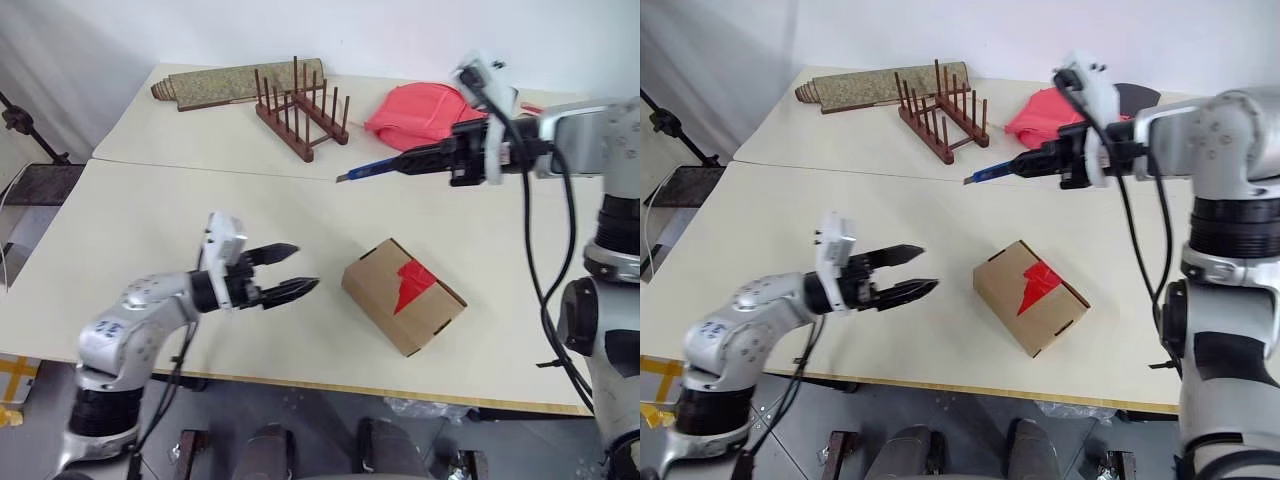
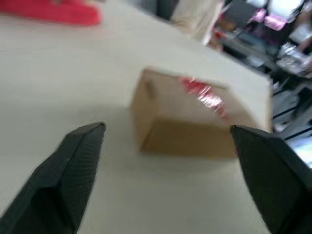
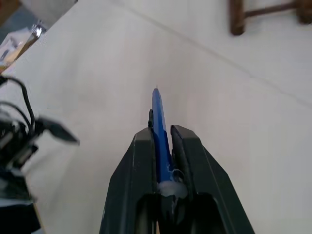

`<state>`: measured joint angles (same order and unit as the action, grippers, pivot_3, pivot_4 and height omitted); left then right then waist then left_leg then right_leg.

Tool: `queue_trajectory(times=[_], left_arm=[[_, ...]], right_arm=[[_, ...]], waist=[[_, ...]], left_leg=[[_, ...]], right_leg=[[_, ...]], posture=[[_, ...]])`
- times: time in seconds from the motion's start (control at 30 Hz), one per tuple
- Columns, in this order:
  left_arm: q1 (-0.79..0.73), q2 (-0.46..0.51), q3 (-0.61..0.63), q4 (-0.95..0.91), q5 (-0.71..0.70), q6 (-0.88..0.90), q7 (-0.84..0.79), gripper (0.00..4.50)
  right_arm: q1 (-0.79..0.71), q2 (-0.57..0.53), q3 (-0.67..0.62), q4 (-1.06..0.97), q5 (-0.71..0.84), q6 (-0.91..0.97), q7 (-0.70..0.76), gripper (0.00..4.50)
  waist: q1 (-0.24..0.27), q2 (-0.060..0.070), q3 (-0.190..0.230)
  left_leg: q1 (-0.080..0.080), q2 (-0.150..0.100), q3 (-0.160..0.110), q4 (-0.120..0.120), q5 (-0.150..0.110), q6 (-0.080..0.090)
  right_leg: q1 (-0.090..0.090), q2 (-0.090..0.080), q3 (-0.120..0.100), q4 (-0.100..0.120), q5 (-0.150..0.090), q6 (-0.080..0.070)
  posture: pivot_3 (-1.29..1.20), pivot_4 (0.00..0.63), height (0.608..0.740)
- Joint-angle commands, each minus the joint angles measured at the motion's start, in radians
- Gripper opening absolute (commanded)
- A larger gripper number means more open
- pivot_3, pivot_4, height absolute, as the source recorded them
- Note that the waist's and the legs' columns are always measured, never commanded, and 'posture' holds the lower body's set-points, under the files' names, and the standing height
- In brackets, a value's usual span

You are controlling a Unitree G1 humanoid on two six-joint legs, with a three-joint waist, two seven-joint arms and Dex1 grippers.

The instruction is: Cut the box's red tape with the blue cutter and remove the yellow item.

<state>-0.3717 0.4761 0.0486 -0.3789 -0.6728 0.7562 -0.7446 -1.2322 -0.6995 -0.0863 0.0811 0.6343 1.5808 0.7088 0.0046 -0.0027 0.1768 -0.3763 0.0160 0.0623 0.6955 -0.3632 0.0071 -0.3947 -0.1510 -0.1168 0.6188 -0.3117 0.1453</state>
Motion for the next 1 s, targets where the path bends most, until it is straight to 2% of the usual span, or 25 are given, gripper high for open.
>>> queue_trajectory(times=[0.03, 0.17, 0.37, 0.5, 0.7, 0.83, 1.0], left_arm=[[-0.118, -0.078, -0.086, 0.013, 0.069, -0.057, 0.067, 3.08], [-0.232, -0.096, -0.187, 0.108, 0.127, -0.026, 0.056, 1.87], [-0.335, -0.034, -0.314, 0.203, 0.213, 0.01, -0.026, 0.01], [-0.375, -0.003, -0.361, 0.218, 0.253, 0.008, -0.078, 0.0], [-0.428, -0.018, -0.404, 0.243, 0.288, 0.037, -0.097, 0.0], [-0.463, -0.045, -0.415, 0.276, 0.305, 0.055, -0.103, 0.0], [-0.476, -0.046, -0.445, 0.307, 0.348, 0.048, -0.116, 0.0]], right_arm=[[0.056, -0.069, -0.104, -0.117, 0.043, 0.032, -0.027, 0.18], [0.154, -0.116, -0.185, -0.223, 0.113, 0.034, -0.09, 0.18], [0.297, -0.18, -0.297, -0.353, 0.288, 0.034, -0.222, 0.18], [0.378, -0.223, -0.361, -0.419, 0.447, 0.034, -0.314, 0.18], [0.505, -0.302, -0.38, -0.513, 0.648, 0.034, -0.441, 0.18], [0.569, -0.315, -0.367, -0.545, 0.688, 0.034, -0.513, 0.18], [0.575, -0.294, -0.345, -0.547, 0.719, 0.021, -0.566, 0.18]], waist=[[0.005, 0.0, 0.0], [0.005, 0.0, 0.0], [-0.002, -0.001, 0.001], [0.0, -0.001, 0.001], [0.019, -0.001, 0.001], [0.022, -0.002, 0.001], [0.022, -0.002, 0.001]], left_leg=[[0.0, 0.0, 0.001, 0.001, 0.0, 0.0], [0.0, 0.0, 0.004, 0.002, 0.0, 0.0], [0.001, 0.001, 0.005, 0.001, 0.0, 0.0], [0.0, 0.001, 0.004, 0.002, 0.0, 0.0], [0.0, 0.001, 0.004, 0.002, 0.0, 0.001], [-0.001, 0.001, 0.004, 0.002, 0.001, 0.001], [-0.001, 0.0, 0.005, 0.002, 0.001, 0.002]], right_leg=[[0.0, 0.0, 0.0, -0.001, 0.0, 0.0], [0.0, 0.0, 0.001, -0.001, 0.0, 0.0], [0.0, 0.001, 0.001, -0.001, 0.0, 0.0], [0.0, 0.001, 0.001, -0.001, 0.0, 0.0], [0.0, 0.001, 0.002, -0.003, 0.0, 0.0], [0.001, 0.001, 0.002, -0.004, 0.0, 0.0], [0.001, 0.001, 0.002, -0.007, 0.0, 0.0]], posture=[[0.0, 0.15, 0.74], [0.0, 0.15, 0.74], [0.0, 0.15, 0.74], [0.0, 0.15, 0.74], [0.0, 0.15, 0.74], [0.0, 0.15, 0.74], [0.0, 0.15, 0.74]])
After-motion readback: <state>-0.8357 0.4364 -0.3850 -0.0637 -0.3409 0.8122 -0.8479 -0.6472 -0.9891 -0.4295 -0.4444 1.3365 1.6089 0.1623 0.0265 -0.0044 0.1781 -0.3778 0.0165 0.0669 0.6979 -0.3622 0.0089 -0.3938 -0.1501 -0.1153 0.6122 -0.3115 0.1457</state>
